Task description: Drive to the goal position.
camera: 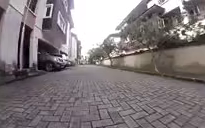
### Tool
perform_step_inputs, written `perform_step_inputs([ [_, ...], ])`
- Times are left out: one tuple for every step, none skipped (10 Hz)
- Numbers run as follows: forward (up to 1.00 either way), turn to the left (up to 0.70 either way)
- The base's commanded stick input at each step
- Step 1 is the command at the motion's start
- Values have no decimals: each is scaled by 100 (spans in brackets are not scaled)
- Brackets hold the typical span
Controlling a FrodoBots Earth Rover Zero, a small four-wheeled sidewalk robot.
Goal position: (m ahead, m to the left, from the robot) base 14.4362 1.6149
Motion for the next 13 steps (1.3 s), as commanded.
perform_step_inputs([
  [70,0],
  [70,0],
  [70,0],
  [70,0],
  [70,0],
  [70,0],
  [70,0],
  [70,0],
  [70,0],
  [70,0],
  [70,0],
  [70,0],
  [70,0],
])
